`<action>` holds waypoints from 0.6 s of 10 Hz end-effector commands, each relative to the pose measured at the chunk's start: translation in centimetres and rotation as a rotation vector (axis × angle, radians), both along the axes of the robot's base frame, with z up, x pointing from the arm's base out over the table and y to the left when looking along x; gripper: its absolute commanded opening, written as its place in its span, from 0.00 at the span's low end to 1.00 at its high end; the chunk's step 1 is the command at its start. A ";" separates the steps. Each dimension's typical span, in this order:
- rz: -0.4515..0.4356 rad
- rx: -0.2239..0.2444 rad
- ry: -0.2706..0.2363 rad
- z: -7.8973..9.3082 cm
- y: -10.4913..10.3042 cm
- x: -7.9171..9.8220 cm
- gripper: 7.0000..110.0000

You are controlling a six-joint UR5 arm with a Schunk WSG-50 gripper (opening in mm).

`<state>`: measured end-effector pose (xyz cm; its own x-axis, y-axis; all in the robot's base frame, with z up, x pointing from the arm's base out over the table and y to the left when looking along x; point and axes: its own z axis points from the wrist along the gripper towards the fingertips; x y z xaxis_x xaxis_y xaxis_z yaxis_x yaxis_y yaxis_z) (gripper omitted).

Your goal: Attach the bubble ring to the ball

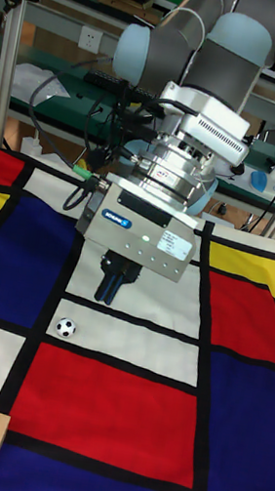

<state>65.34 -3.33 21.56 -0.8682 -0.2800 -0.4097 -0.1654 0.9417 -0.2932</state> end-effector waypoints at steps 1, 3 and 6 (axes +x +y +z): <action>-0.107 -0.009 0.088 -0.3 -1.0 -2.2 0.00; -0.123 0.064 0.130 -1.0 0.5 -3.2 0.00; -0.160 0.049 0.229 -1.6 0.0 -5.7 0.00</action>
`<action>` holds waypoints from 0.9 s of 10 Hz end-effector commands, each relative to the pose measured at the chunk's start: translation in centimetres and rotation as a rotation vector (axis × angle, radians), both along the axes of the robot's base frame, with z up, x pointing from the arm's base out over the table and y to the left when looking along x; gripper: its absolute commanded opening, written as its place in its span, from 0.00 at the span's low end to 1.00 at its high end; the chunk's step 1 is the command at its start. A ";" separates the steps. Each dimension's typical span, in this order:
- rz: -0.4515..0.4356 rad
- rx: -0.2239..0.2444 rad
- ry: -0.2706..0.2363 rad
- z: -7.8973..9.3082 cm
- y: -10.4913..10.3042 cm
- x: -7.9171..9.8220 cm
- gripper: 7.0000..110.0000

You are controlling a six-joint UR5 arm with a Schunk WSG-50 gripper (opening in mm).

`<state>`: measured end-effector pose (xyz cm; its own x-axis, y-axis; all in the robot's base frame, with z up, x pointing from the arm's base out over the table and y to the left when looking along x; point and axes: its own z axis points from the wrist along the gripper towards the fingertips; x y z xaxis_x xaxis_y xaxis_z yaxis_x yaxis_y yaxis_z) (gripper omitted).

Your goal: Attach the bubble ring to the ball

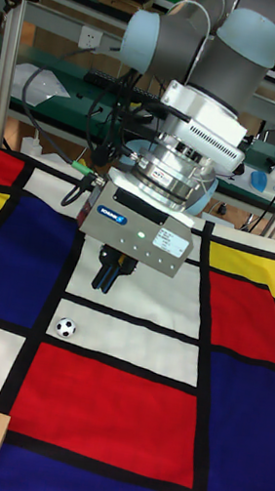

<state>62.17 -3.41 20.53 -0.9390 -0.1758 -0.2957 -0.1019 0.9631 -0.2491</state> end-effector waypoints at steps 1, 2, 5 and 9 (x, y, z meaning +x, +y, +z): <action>-0.106 -0.006 0.132 -0.6 -0.9 -3.7 0.00; -0.104 -0.061 0.151 -0.4 -2.1 -4.2 0.00; -0.027 0.111 0.340 -1.6 2.5 -8.3 0.00; 0.002 -0.019 0.226 -2.8 -4.3 -3.5 0.00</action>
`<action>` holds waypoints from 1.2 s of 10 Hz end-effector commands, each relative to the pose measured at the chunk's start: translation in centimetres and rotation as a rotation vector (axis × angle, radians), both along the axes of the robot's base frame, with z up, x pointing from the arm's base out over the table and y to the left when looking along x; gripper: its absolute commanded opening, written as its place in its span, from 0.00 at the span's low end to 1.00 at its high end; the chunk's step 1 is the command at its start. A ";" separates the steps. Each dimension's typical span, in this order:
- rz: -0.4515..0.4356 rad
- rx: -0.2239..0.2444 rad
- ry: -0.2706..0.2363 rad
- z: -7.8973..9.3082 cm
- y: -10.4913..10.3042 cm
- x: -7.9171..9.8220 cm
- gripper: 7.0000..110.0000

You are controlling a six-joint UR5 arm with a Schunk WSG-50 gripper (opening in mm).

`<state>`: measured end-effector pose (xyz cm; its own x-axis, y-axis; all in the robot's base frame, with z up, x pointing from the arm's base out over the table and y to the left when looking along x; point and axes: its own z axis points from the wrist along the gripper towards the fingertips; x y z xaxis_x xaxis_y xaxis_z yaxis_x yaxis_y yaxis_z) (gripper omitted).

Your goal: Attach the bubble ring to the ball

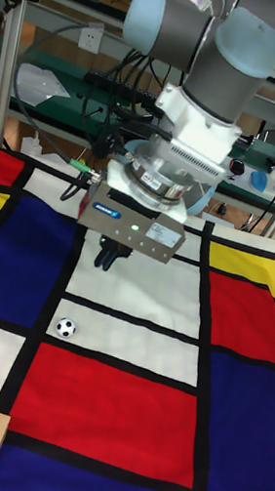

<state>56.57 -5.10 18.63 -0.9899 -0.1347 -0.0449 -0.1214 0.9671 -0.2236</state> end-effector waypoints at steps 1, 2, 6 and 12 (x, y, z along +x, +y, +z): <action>0.104 0.013 -0.037 -1.4 -4.5 4.6 0.00; 0.145 0.042 -0.040 -1.8 -5.8 6.8 0.00; 0.231 0.013 -0.101 -6.0 -11.7 13.9 0.00; 0.109 -0.014 -0.044 -5.9 -13.7 12.5 0.00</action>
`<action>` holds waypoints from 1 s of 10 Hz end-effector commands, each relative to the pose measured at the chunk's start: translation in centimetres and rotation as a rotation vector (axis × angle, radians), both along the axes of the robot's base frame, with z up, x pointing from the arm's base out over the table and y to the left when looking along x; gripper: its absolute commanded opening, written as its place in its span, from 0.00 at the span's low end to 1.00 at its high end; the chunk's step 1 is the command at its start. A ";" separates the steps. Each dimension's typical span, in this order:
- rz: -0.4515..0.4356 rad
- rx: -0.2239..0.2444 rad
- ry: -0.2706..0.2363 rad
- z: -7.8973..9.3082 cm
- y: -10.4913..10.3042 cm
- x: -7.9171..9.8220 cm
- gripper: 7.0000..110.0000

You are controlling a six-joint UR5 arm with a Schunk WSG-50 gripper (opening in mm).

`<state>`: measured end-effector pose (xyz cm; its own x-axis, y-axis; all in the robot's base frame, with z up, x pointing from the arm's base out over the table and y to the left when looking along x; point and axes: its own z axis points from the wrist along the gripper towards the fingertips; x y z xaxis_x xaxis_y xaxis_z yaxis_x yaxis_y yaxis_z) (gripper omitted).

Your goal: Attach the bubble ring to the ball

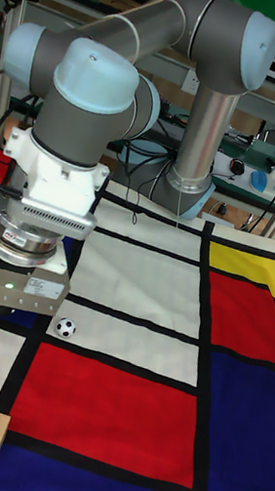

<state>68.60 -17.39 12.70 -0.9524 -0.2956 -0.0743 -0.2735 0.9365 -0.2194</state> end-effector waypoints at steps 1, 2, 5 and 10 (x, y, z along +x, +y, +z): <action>-0.058 -0.018 -0.035 0.0 -1.3 0.9 0.00; -0.005 -0.034 0.000 0.0 -1.5 0.3 0.00; -0.055 0.044 0.011 -0.4 0.2 -0.2 0.00; 0.083 -0.047 0.074 -6.5 -7.7 3.3 0.00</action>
